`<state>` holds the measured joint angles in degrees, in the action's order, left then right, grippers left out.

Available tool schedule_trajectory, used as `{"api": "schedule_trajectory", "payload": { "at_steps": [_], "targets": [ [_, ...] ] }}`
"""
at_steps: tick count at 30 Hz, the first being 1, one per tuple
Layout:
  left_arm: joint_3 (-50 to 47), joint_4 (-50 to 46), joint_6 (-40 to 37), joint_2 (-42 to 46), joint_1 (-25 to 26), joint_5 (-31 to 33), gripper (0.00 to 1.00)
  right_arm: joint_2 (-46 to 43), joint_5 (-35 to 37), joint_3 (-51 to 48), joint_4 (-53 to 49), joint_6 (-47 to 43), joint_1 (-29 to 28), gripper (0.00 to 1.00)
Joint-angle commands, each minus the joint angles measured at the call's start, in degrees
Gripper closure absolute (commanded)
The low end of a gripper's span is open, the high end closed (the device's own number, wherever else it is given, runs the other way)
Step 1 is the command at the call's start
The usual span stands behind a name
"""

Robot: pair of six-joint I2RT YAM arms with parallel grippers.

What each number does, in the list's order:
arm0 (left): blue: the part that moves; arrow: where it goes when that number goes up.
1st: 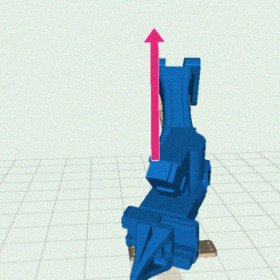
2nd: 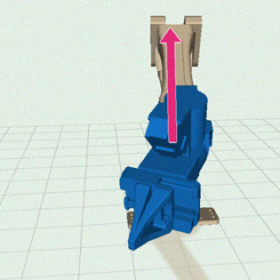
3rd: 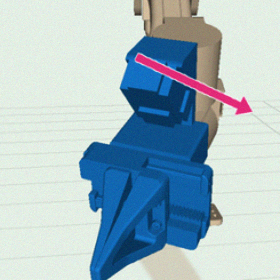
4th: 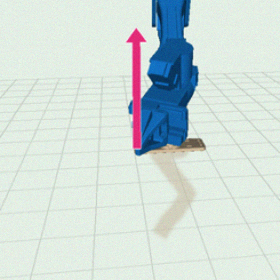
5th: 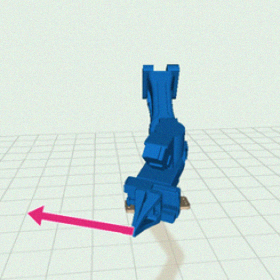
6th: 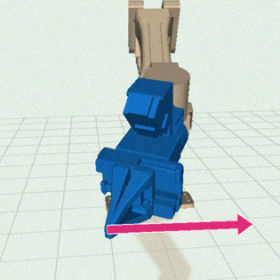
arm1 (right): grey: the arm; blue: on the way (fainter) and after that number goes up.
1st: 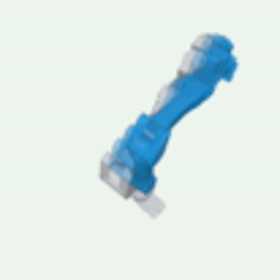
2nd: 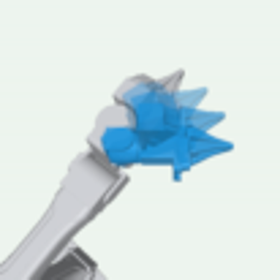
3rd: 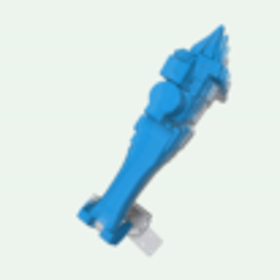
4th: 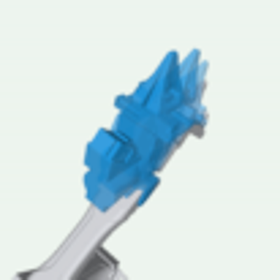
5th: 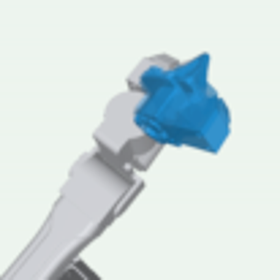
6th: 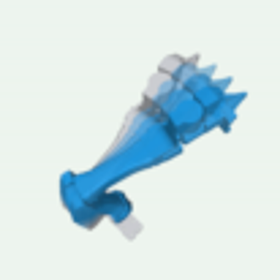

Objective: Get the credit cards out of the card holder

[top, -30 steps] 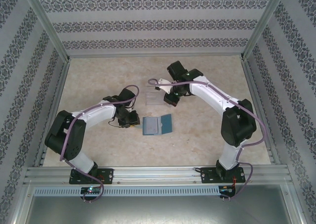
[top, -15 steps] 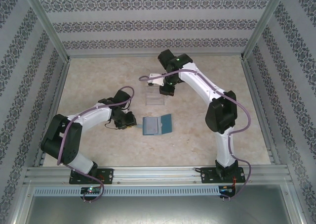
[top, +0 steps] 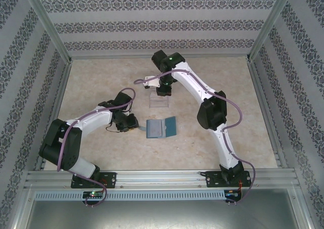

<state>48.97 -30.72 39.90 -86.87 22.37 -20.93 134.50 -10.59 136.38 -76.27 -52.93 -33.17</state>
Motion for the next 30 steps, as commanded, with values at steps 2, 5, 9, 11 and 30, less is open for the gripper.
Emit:
{"api": "schedule_trajectory", "payload": {
  "at_steps": [2, 5, 9, 11, 30],
  "targets": [
    [-1.19, 0.76, 0.79, 1.76, -0.92, -0.06, 0.77, 2.54, 2.70, 2.82, -3.15, -2.20, -0.44, 1.00],
    [-1.35, 0.66, 0.81, 1.96, -0.90, -0.06, 0.77, 3.52, 3.29, 3.45, -3.32, -2.95, -0.57, 1.00],
    [-1.50, 0.70, 0.99, 2.14, -0.95, -0.01, 0.77, 4.60, 3.38, 3.55, -3.20, -3.58, -0.58, 1.00],
    [-1.55, 0.66, 1.14, 2.31, -0.93, -0.04, 0.77, 5.24, 3.43, 3.63, -3.31, -3.59, -0.62, 1.00],
    [-0.77, -0.96, 0.78, 3.76, -0.97, 0.32, 0.77, 4.79, 2.29, 6.51, -5.20, -3.91, -1.59, 1.00]
  ]
}}
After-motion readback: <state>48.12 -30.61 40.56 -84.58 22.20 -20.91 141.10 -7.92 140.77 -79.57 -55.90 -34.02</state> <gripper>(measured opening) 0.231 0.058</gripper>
